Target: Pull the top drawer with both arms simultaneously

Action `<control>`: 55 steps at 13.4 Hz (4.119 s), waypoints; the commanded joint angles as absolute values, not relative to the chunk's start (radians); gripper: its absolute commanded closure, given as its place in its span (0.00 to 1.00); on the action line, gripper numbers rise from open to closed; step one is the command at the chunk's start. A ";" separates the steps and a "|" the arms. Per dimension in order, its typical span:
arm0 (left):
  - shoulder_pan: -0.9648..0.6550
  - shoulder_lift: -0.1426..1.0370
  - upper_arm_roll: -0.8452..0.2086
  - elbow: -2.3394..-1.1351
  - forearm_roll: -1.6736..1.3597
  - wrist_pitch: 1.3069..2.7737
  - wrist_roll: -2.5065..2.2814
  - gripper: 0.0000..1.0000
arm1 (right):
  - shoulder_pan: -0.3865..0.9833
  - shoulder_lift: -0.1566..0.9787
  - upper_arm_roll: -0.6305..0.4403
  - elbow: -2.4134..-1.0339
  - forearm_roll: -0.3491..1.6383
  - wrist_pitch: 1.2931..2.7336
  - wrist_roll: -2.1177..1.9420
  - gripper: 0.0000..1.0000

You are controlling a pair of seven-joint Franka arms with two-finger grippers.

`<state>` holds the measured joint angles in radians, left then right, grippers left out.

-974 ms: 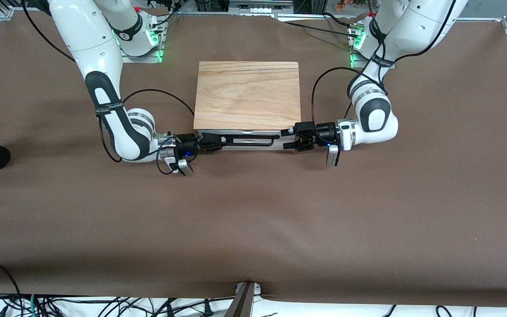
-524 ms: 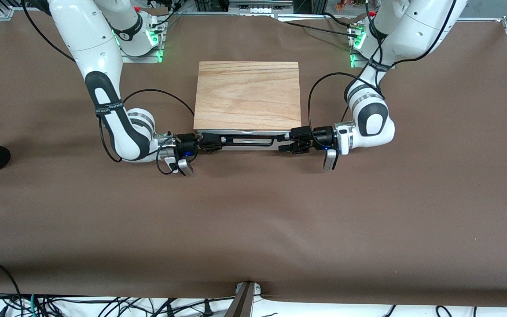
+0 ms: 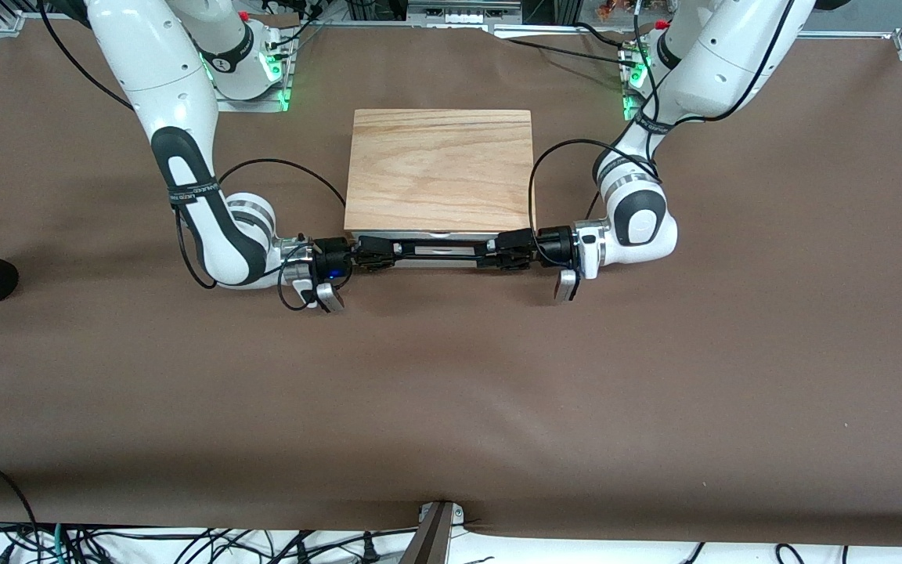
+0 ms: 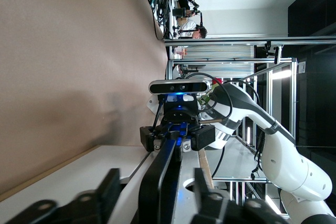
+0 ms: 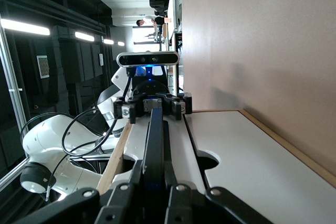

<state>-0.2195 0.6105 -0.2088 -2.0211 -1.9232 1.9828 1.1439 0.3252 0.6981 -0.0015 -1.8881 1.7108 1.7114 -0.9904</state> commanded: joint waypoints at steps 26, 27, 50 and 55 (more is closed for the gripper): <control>-0.169 0.580 -0.222 -2.106 -1.931 1.850 1.161 0.59 | 0.278 0.676 0.002 -1.891 1.715 1.637 -0.976 0.99; -0.169 0.584 -0.224 -2.103 -1.933 1.850 1.169 0.57 | 0.278 0.676 0.002 -1.891 1.715 1.637 -0.976 0.99; -0.230 0.644 -0.227 -2.098 -1.974 1.841 1.239 1.00 | 0.270 0.689 0.002 -1.864 1.715 1.635 -0.974 0.99; -0.219 0.632 -0.209 -2.088 -1.956 1.839 1.227 1.00 | 0.270 0.704 0.002 -1.836 1.715 1.637 -0.965 0.99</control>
<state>-0.1763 0.6433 -0.2060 -2.0574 -1.9467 1.8586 1.1978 0.3185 0.7037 -0.0012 -1.8839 1.7005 1.6944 -0.9955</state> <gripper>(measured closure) 0.828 0.824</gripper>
